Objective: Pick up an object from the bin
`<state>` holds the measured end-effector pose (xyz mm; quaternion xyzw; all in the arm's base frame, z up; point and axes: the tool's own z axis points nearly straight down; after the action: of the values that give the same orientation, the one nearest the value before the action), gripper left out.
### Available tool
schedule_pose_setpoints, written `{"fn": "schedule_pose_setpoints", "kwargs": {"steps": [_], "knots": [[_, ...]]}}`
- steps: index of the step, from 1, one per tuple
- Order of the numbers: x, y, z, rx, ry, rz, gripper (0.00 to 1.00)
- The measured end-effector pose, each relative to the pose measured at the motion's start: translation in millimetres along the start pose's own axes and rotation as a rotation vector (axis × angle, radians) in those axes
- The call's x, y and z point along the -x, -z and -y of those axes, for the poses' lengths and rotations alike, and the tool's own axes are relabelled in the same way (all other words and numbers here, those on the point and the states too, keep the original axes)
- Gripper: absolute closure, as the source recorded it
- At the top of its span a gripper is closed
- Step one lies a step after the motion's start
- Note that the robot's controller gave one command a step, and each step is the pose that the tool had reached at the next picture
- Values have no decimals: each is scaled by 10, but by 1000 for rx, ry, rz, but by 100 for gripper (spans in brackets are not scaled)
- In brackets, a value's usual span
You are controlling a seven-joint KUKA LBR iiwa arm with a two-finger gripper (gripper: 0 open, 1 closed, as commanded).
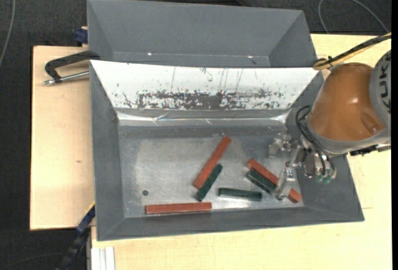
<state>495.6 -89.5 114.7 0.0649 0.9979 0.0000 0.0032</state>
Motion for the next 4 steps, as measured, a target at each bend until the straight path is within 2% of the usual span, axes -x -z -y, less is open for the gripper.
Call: {"fn": "schedule_pose_setpoints", "kwargs": {"steps": [1, 2, 3, 4], "knots": [[-25, -430, -74, 1, -169, -6, 0], [13, -554, -74, 0, -182, 5, 100], [13, -544, -74, 0, -184, 5, 100], [13, -338, -85, 1, -183, -1, 100]]}}
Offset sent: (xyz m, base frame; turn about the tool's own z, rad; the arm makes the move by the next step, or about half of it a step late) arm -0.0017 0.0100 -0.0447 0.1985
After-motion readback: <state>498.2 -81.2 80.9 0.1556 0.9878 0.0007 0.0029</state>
